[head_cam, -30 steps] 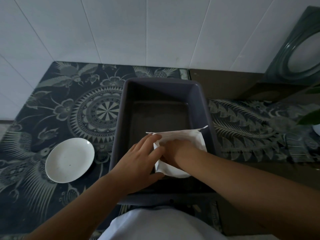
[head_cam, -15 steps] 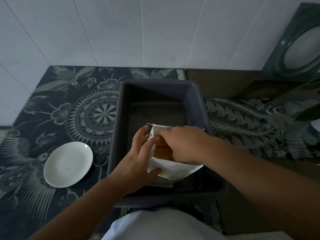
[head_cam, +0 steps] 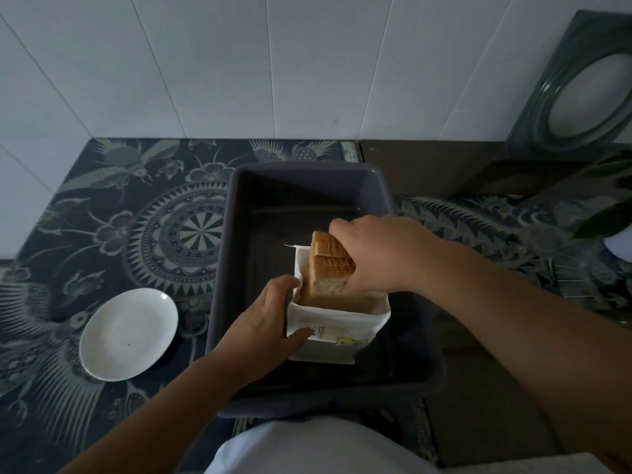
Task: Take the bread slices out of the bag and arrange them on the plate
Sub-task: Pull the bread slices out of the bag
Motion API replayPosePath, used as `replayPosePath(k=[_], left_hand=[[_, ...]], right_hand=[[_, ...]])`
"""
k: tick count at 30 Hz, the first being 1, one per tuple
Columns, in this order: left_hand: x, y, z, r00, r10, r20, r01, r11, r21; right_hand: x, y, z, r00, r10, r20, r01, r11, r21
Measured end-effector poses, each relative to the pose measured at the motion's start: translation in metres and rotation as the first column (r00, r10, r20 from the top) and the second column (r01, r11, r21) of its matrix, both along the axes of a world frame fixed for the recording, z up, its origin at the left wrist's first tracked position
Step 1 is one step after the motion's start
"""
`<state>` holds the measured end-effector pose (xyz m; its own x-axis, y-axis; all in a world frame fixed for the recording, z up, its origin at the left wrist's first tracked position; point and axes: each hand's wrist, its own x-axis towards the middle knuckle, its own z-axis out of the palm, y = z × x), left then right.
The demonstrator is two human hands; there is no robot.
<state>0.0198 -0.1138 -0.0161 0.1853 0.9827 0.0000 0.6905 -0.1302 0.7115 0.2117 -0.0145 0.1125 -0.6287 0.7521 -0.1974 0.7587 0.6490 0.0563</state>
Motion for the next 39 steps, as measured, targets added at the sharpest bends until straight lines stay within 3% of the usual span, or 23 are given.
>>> replayPosePath(k=[6, 14, 17, 20, 22, 24, 27, 29, 32, 39], left_hand=[[-0.001, 0.006, -0.005, 0.995, 0.096, -0.033, -0.1, 0.988, -0.118], [-0.001, 0.003, -0.013, 0.991, 0.125, 0.045, -0.113, 0.972, -0.207], [-0.004, -0.007, -0.012, 0.979, 0.129, 0.16, -0.083, 0.96, -0.266], [-0.016, -0.017, 0.004, 0.872, 0.22, 0.437, -0.064, 0.937, -0.344], [-0.027, -0.018, 0.027, 0.784, 0.252, 0.568, -0.101, 0.953, -0.284], [-0.034, -0.016, 0.058, 0.759, 0.172, 0.628, -0.12, 0.985, -0.126], [-0.036, -0.008, 0.101, 0.839, 0.02, 0.544, -0.09, 0.991, 0.102], [-0.035, -0.002, 0.117, 0.845, -0.095, 0.527, 0.008, 0.986, 0.165], [-0.036, -0.003, 0.12, 0.782, -0.157, 0.603, 0.09, 0.986, 0.14], [-0.042, -0.023, 0.106, 0.655, 0.048, 0.754, 0.007, 0.998, -0.069]], right_hand=[[0.001, 0.005, 0.03, 1.0, 0.014, -0.003, -0.014, 0.999, 0.047], [-0.004, 0.005, 0.083, 0.998, 0.003, -0.067, 0.002, 0.998, 0.066], [-0.008, 0.001, 0.1, 0.998, 0.02, -0.065, -0.015, 0.997, 0.079], [-0.016, -0.004, 0.113, 0.997, 0.061, -0.056, -0.059, 0.997, 0.041], [-0.023, -0.005, 0.12, 0.995, 0.086, -0.045, -0.086, 0.996, 0.009], [-0.031, -0.006, 0.125, 0.993, 0.111, -0.034, -0.112, 0.993, -0.03], [-0.045, -0.009, 0.129, 0.989, 0.147, -0.016, -0.148, 0.982, -0.119], [-0.055, -0.011, 0.129, 0.985, 0.175, 0.003, -0.172, 0.968, -0.181], [-0.068, -0.011, 0.125, 0.981, 0.191, 0.026, -0.175, 0.939, -0.296], [-0.1, -0.004, 0.106, 0.964, 0.247, 0.103, -0.172, 0.867, -0.467]])
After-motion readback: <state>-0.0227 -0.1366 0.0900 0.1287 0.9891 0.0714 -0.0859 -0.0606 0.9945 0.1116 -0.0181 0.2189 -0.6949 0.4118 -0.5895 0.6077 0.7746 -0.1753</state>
